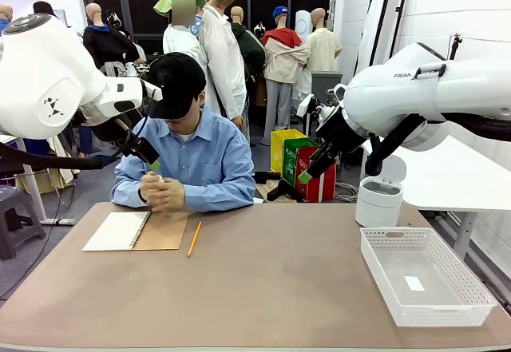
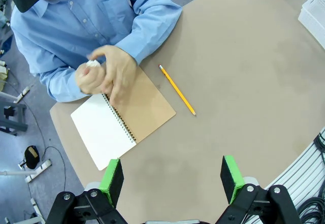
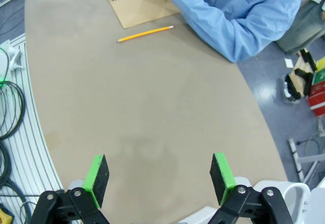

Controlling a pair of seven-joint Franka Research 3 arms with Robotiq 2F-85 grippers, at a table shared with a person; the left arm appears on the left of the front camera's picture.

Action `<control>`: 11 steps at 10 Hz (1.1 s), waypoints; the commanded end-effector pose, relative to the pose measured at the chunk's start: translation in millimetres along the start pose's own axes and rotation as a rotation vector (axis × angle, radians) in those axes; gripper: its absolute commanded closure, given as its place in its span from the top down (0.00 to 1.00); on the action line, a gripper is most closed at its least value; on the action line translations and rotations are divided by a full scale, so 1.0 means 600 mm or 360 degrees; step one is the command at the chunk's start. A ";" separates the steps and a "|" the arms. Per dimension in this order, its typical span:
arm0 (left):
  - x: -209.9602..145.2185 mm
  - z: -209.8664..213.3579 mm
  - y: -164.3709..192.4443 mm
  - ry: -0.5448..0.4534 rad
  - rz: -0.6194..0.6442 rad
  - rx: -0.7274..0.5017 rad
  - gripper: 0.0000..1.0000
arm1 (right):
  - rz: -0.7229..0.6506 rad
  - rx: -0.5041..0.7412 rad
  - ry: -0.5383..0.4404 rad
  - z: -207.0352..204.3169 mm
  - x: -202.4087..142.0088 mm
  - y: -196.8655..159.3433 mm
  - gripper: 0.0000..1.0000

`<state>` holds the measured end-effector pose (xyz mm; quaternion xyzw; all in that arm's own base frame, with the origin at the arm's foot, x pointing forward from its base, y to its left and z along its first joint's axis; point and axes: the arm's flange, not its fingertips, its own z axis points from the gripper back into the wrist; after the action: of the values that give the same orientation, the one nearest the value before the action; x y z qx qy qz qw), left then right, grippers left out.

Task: Sort the paper based on its condition.
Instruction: If a person hands you a paper, place it in the Organizing basket , and if it's crumpled, put it in the Trash can.

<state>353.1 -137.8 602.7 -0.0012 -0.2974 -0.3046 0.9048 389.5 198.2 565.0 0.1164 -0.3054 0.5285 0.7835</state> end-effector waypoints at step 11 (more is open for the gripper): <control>0.000 0.001 0.001 -0.0005 -0.0009 -0.0005 1.00 | -0.0013 -0.0010 0.0011 0.000 0.001 0.000 1.00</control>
<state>353.1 -137.8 602.7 -0.0012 -0.2974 -0.3046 0.9048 389.5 198.2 565.0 0.1164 -0.3054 0.5285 0.7835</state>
